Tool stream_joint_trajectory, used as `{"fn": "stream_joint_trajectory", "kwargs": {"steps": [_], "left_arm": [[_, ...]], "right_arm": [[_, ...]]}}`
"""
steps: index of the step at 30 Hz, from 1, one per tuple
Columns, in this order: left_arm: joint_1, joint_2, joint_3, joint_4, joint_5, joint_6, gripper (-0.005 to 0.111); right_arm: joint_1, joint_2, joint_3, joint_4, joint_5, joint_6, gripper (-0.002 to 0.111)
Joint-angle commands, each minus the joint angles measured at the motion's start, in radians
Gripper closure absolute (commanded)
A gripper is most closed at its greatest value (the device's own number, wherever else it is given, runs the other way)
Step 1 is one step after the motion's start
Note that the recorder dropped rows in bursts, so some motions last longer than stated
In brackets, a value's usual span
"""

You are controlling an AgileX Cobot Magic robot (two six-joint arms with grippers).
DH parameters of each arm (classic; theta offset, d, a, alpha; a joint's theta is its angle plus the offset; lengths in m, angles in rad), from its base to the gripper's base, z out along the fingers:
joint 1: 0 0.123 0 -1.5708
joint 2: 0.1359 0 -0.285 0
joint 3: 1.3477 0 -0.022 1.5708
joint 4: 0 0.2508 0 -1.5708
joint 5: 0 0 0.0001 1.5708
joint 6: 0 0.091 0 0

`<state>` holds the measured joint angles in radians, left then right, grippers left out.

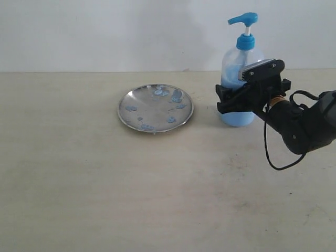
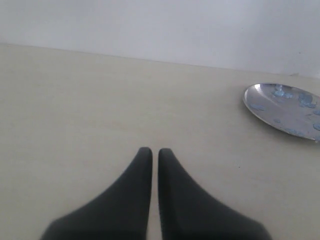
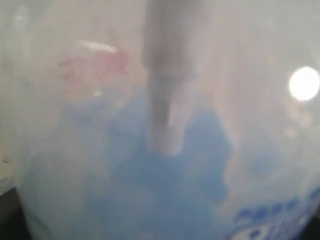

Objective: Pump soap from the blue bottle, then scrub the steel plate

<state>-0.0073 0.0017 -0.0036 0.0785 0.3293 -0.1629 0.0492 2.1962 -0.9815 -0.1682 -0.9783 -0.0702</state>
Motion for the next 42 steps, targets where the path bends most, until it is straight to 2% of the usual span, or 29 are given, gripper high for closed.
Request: {"fn": "stream_joint_trajectory", "kwargs": {"steps": [1, 7, 9, 11, 24, 26, 29, 35, 39, 42], "left_arm": [[-0.004, -0.002, 0.004, -0.007, -0.015, -0.001, 0.102], [-0.004, -0.002, 0.004, 0.042, -0.015, -0.001, 0.102], [-0.004, -0.002, 0.004, 0.151, -0.015, 0.006, 0.102], [-0.004, -0.002, 0.004, 0.191, -0.015, 0.006, 0.102], [-0.004, -0.002, 0.004, 0.199, -0.015, 0.008, 0.102], [-0.004, -0.002, 0.004, 0.197, -0.047, 0.008, 0.102], [-0.004, -0.002, 0.004, 0.109, -0.094, 0.008, 0.102], [-0.004, -0.002, 0.004, -0.121, -0.091, -0.004, 0.102], [-0.004, -0.002, 0.004, -0.407, -0.008, -0.004, 0.102], [-0.004, -0.002, 0.004, -0.464, 0.022, -0.004, 0.102]], "right_arm": [[0.000, 0.025, -0.068, -0.021, 0.048, -0.017, 0.108], [0.032, 0.025, -0.105, -0.013, 0.070, -0.151, 0.108], [0.049, 0.027, -0.113, 0.033, 0.072, -0.181, 0.108], [0.052, 0.027, -0.116, 0.062, 0.070, -0.172, 0.108], [0.052, 0.027, -0.116, 0.083, 0.068, -0.148, 0.108], [0.052, 0.027, -0.116, 0.081, 0.068, -0.146, 0.108], [0.052, 0.027, -0.116, 0.081, 0.068, -0.145, 0.108], [0.052, 0.027, -0.116, 0.081, 0.070, -0.146, 0.108], [0.052, 0.027, -0.116, 0.081, 0.070, -0.146, 0.108], [0.052, 0.027, -0.116, 0.081, 0.070, -0.146, 0.108]]}}
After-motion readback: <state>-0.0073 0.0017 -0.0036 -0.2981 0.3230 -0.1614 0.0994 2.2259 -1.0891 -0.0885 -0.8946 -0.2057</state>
